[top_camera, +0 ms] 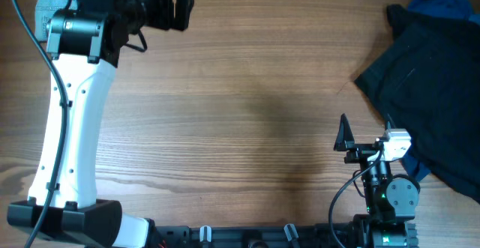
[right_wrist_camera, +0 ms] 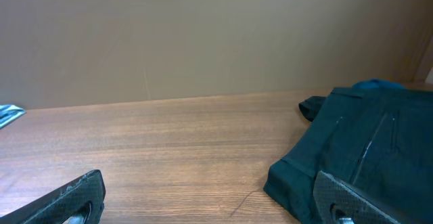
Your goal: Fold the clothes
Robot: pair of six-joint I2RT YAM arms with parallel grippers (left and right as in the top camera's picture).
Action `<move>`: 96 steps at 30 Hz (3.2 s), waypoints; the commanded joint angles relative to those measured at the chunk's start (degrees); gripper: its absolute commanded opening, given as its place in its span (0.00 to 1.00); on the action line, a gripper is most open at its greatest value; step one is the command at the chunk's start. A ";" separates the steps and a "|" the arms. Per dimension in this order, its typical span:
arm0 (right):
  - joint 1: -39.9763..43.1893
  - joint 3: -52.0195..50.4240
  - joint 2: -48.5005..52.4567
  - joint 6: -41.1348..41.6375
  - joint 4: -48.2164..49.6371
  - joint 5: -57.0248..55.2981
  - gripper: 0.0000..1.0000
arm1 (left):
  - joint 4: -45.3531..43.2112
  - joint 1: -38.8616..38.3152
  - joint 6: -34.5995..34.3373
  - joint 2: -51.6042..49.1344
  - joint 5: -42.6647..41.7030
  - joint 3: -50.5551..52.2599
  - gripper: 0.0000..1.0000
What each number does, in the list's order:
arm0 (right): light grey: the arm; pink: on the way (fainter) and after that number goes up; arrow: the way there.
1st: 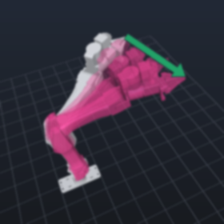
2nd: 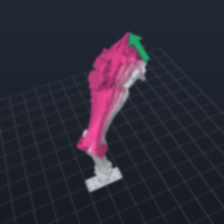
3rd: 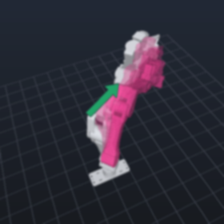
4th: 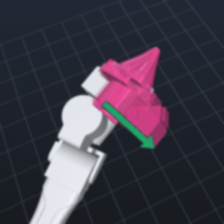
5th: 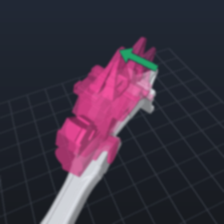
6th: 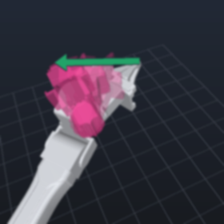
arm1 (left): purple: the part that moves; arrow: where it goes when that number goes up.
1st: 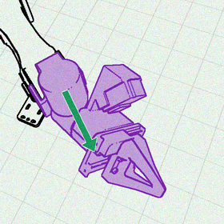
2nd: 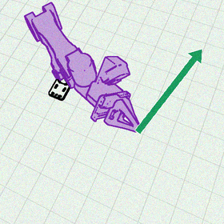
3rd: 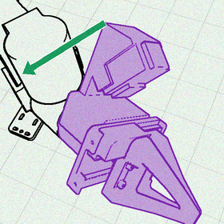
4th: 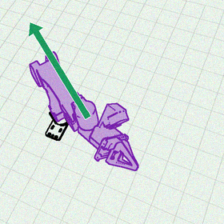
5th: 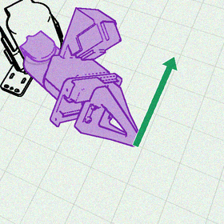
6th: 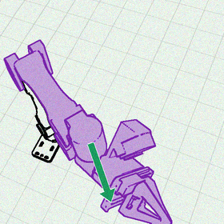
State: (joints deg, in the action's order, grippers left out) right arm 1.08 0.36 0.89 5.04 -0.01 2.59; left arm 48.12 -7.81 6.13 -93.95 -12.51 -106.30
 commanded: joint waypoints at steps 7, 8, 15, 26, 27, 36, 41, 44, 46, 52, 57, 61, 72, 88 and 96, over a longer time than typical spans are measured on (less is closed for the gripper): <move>0.39 -0.07 -0.68 -0.42 0.13 0.94 1.00 | -18.64 1.88 -12.04 14.69 -0.44 23.56 1.00; 0.39 -0.07 -0.68 -0.39 0.13 0.94 1.00 | -19.61 2.34 -13.40 16.96 -0.31 26.16 1.00; 0.39 -0.07 -0.68 -0.42 0.13 0.94 1.00 | -29.44 6.78 -14.10 33.46 0.61 48.15 1.00; 0.39 -0.07 -0.68 -0.39 0.13 0.94 1.00 | -42.66 11.61 -14.32 61.57 0.57 78.60 1.00; 0.39 -0.07 -0.68 -0.42 0.13 0.94 1.00 | -43.67 11.72 -14.38 63.45 0.57 80.48 1.00; 0.39 -0.07 -0.68 -0.39 0.13 0.94 1.00 | -53.16 11.85 -22.82 81.11 5.86 97.24 1.00; 0.39 -0.07 -0.68 -0.42 0.13 0.94 1.00 | -53.37 11.85 -24.79 86.42 8.74 100.74 1.00; 0.39 -0.07 -0.68 -0.39 0.13 0.94 1.00 | -53.13 11.85 -24.59 88.65 9.01 102.18 1.00; 0.39 -0.07 -0.68 -0.42 0.13 0.94 1.00 | -53.00 11.85 -24.59 89.83 9.20 103.16 1.00; 0.39 -0.07 -0.68 -0.37 0.13 0.94 1.00 | -52.74 11.85 -24.59 93.66 9.20 105.98 1.00; 0.39 -0.07 -0.68 -0.39 0.13 0.94 1.00 | -52.72 11.85 -24.57 93.85 9.20 105.98 1.00; 0.39 -0.07 -0.68 -0.39 0.13 0.94 1.00 | -50.80 11.85 -24.59 93.85 8.98 105.98 1.00; 0.39 -0.07 -0.68 -0.39 0.13 0.94 1.00 | -45.79 11.85 -24.59 93.85 8.96 105.98 1.00; 0.39 -0.07 -0.68 -0.42 0.13 0.94 1.00 | -52.57 11.80 -22.93 93.85 8.52 105.98 1.00; 0.39 -0.07 -0.68 -0.39 0.13 0.94 1.00 | -43.98 11.80 -22.95 93.83 8.52 105.98 1.00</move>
State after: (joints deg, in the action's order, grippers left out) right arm 1.08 0.36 0.89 5.04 -0.03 2.59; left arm 3.25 3.57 -17.45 -0.78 -4.14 -0.47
